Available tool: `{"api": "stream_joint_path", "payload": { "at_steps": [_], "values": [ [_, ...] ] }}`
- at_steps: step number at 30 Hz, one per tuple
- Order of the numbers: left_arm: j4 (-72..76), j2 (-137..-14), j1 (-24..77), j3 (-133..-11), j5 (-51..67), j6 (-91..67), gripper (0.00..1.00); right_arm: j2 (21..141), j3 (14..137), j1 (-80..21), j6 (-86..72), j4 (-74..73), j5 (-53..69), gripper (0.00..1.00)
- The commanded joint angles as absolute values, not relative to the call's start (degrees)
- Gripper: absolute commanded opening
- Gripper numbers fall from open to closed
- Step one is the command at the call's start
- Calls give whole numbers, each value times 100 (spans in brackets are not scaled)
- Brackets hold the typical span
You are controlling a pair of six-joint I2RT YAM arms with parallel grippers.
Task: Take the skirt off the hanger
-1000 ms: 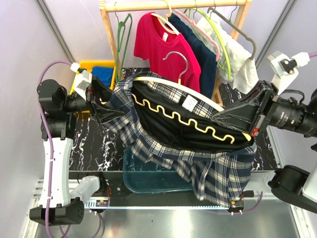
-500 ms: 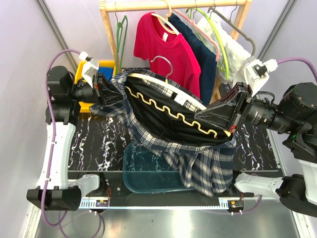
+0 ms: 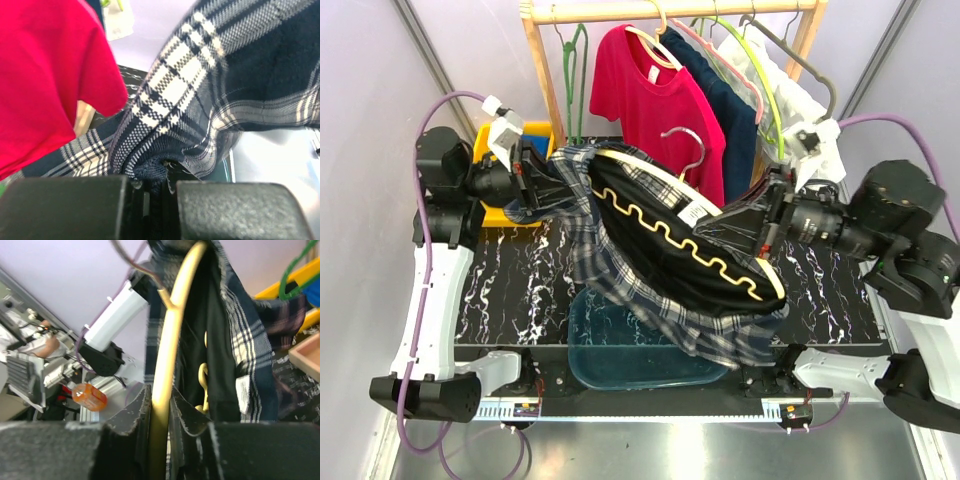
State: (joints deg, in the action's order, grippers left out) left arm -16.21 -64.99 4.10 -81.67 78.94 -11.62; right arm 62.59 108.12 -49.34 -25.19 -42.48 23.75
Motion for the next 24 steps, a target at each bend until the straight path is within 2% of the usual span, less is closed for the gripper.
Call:
{"api": "stream_joint_path", "payload": {
  "at_steps": [1,3,4,6,12,24],
  "values": [
    [-512,-6109,615,-8306,8789,-1651,0,6741,10573,-4922,-2224,-4130,1820,22],
    [-361,-6100,615,-8236,8737,-1775,0,6785,10564,-4931,-2162,-4192,1810,20],
    [-143,-6091,615,-8209,8736,-1949,0,6803,10564,-4922,-2153,-4227,1784,9],
    [148,-6082,615,-8122,8728,-2187,0,6803,10530,-4922,-2145,-4228,1740,0],
    [685,-6073,572,-7998,8640,-2610,0,6531,10442,-4922,-1925,-4280,1249,0],
    [896,-6143,70,-8086,8614,-2839,0,4000,9167,-4922,-1845,-4684,-217,0]
  ]
}}
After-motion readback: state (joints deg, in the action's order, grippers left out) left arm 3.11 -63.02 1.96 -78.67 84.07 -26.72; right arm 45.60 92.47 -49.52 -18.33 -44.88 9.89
